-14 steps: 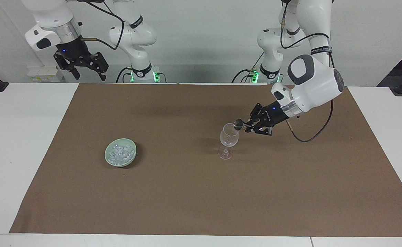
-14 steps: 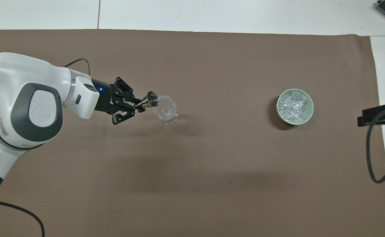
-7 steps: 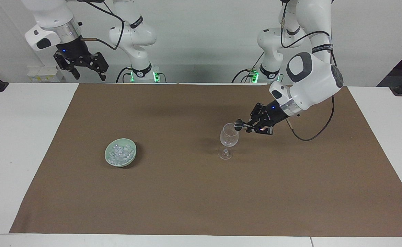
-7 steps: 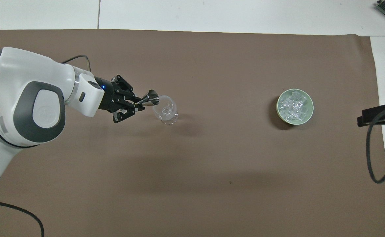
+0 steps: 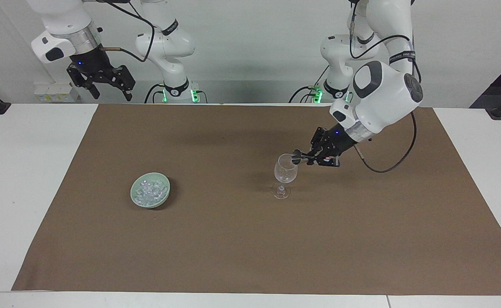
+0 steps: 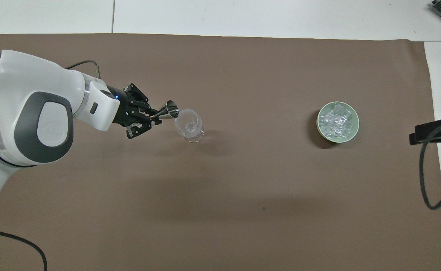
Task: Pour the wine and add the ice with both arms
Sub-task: 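Tilt the shot cup over the clear glass with the left gripper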
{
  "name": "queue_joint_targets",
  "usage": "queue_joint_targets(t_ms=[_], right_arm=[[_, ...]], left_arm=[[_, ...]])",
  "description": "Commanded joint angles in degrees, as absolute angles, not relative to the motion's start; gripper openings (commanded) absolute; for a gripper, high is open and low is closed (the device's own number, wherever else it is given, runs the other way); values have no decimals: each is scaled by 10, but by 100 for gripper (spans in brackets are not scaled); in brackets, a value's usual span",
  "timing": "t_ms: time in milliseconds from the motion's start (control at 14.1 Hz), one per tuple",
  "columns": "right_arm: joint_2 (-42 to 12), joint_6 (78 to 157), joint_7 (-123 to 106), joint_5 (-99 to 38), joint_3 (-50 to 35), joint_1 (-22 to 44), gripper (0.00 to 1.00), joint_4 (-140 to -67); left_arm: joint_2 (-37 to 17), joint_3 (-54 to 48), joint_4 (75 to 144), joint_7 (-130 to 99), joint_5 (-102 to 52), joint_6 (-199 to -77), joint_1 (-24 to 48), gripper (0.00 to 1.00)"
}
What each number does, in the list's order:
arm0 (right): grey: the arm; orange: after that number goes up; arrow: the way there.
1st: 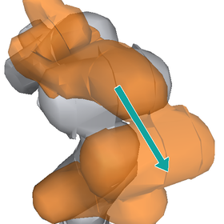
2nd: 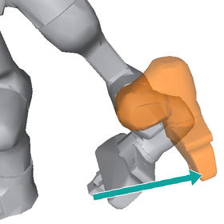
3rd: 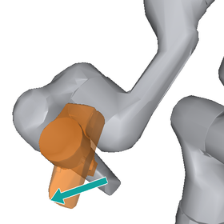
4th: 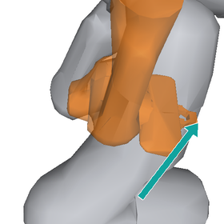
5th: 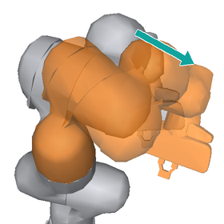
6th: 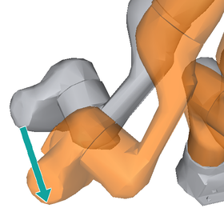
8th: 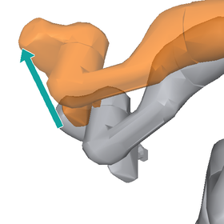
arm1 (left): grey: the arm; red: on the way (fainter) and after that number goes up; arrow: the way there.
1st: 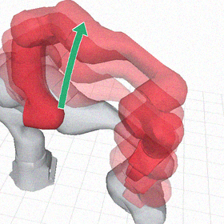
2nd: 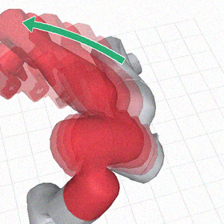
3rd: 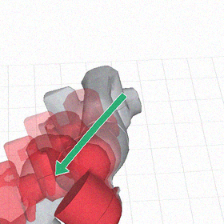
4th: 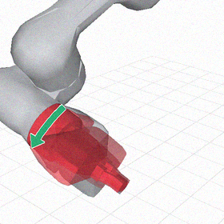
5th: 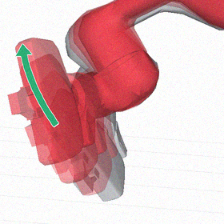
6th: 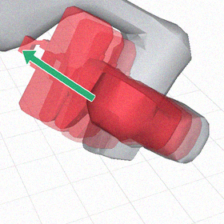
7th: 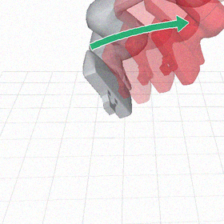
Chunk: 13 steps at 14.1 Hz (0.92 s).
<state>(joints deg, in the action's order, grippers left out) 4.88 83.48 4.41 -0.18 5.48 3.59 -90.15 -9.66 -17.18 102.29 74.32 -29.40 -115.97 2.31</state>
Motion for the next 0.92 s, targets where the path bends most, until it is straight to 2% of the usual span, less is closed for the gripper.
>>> queue_joint_targets(t_ms=[0,354,851], right_arm=[[58,843,36,-17,50,27,100,-910],[58,843,36,-17,50,28,100,-910],[58,843,36,-17,50,27,100,-910]], left_arm=[[-90,-161,1020,726,-264,-1158,38,0],[-89,-160,1019,697,-236,-1157,47,0],[-90,-161,969,591,-148,-1101,66,0]])
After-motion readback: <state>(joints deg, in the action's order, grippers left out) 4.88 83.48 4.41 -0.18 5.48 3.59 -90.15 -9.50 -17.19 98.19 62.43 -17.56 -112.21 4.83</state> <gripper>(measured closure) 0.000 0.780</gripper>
